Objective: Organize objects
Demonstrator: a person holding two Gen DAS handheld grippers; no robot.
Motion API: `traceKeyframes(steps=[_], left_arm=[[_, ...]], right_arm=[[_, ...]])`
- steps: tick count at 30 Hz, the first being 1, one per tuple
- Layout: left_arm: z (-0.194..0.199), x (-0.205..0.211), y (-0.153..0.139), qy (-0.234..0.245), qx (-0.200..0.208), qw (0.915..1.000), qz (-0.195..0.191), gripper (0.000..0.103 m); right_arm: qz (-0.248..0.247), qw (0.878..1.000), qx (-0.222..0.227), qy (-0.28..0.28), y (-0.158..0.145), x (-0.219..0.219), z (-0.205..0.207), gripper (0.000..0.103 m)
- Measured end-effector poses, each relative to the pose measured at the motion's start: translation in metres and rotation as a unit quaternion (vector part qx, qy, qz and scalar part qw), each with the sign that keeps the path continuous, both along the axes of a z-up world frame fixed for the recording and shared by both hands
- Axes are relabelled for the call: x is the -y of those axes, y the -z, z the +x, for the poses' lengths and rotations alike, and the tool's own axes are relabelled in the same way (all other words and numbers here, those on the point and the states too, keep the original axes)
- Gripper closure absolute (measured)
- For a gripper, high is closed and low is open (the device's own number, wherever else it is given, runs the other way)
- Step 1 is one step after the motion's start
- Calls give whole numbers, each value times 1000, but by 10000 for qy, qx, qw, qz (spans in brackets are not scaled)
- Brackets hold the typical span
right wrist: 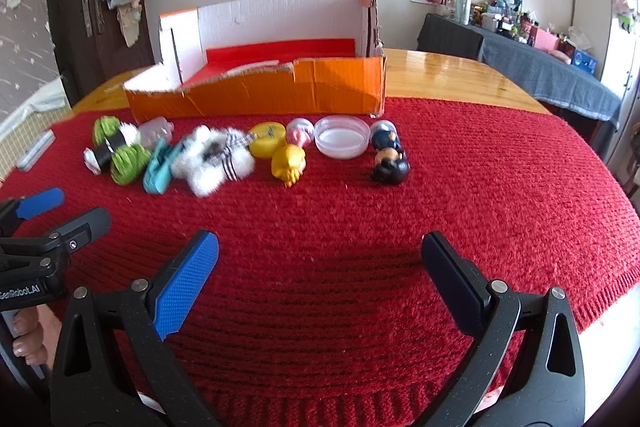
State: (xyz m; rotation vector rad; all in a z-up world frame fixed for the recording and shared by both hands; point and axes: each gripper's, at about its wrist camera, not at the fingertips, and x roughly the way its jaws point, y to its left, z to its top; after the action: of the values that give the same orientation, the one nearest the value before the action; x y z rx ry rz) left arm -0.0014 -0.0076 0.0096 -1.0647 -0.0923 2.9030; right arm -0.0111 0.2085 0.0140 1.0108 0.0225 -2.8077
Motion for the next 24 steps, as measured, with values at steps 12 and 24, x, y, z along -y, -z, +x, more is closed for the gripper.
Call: traceKeyframes(steps=[12, 24], left_arm=[[-44, 60, -48, 174, -3, 9994, 289, 0], [-93, 85, -27, 1233, 688, 9898, -170, 2]], right_arm=[[196, 9995, -32, 238, -36, -30, -41, 0], [564, 9967, 571, 99, -13, -36, -75, 0]])
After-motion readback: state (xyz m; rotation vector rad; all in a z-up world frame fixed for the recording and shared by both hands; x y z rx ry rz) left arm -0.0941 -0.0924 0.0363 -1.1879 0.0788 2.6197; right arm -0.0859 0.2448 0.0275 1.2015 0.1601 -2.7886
